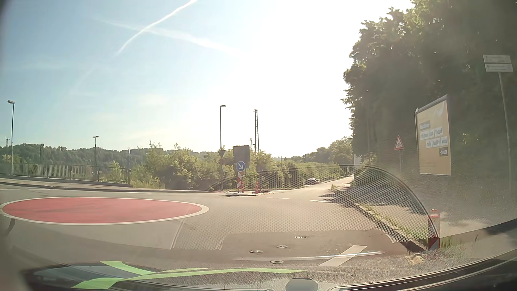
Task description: Follow the waypoints while adhering to traffic rules and regulations
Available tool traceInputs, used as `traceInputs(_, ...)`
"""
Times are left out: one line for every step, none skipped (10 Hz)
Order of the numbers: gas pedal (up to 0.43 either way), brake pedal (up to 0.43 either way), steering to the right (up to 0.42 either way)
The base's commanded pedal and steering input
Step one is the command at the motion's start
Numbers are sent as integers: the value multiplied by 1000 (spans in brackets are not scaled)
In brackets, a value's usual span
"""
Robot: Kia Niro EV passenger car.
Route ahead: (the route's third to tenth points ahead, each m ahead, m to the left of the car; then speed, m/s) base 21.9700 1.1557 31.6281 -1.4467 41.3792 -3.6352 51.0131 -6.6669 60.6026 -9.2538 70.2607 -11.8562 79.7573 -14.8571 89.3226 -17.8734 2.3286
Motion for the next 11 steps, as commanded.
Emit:
traceInputs(118, 0, -4)
traceInputs(138, 0, -5)
traceInputs(157, 0, -4)
traceInputs(169, 0, -4)
traceInputs(189, 0, -4)
traceInputs(189, 0, -5)
traceInputs(189, 0, -6)
traceInputs(177, 0, -4)
traceInputs(177, 0, -2)
traceInputs(177, 0, 3)
traceInputs(177, 0, 15)
